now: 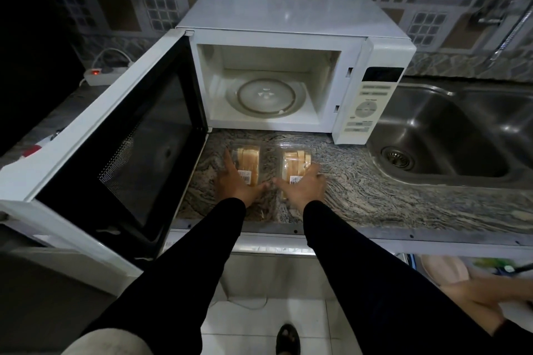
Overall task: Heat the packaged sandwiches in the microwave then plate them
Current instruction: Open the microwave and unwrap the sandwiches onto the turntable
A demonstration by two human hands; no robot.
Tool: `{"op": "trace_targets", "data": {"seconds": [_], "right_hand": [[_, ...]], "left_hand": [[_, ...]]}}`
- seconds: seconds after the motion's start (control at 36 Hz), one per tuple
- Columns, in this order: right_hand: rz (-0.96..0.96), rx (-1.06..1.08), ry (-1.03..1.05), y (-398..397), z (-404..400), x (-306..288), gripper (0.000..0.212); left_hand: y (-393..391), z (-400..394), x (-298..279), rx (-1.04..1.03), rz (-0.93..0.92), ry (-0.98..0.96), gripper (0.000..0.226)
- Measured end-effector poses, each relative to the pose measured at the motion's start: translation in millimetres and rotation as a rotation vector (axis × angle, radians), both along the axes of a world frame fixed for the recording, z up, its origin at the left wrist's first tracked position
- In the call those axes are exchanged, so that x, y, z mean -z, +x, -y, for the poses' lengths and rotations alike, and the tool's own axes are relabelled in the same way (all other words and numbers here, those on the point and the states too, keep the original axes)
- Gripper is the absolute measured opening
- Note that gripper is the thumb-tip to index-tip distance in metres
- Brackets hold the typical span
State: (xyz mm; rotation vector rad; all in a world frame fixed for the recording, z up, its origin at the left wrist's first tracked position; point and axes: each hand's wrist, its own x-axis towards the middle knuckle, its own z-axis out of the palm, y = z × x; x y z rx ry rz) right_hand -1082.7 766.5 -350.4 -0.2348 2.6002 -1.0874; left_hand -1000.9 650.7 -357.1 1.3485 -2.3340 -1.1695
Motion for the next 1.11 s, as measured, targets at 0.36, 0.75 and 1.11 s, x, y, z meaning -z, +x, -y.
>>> {"op": "trace_targets", "data": {"seconds": [0.36,0.75,1.11], "right_hand": [[-0.120,-0.006,-0.058,7.8,-21.9,-21.0,0.080],[-0.440,-0.372,0.210,25.8,-62.5,-16.4,0.021],[-0.458,-0.475,0.355,18.5,-60.7,0.1,0.026]], "left_hand": [[8.7,-15.1,-34.5,-0.038,-0.189,-0.284,0.069],[13.4,-75.3,-35.2,0.311,0.130,-0.203,0.033],[9.5,-76.8,-22.1,0.187,0.150,0.033,0.033]]}}
